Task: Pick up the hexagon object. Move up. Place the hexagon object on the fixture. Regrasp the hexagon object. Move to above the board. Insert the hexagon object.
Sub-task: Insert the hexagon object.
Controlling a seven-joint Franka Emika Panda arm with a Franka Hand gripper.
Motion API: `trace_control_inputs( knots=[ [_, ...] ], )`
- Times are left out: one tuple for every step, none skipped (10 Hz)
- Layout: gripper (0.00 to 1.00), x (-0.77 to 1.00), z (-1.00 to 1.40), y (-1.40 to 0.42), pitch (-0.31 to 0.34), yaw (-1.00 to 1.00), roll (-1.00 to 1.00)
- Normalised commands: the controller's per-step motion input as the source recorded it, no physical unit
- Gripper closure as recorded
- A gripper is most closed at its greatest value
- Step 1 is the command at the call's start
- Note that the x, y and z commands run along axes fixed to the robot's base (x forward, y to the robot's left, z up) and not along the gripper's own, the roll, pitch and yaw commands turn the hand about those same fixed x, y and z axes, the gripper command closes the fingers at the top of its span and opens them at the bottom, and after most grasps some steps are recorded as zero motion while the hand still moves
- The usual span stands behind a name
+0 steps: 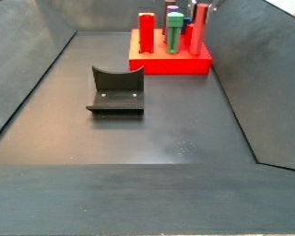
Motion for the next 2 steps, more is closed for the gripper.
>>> trace_control_inputs(
  knots=[
    [1.0,0.0,-0.02,-0.03,-0.03,0.01,0.0],
    [1.0,0.0,0.0,0.0,0.0,0.0,0.0]
  ],
)
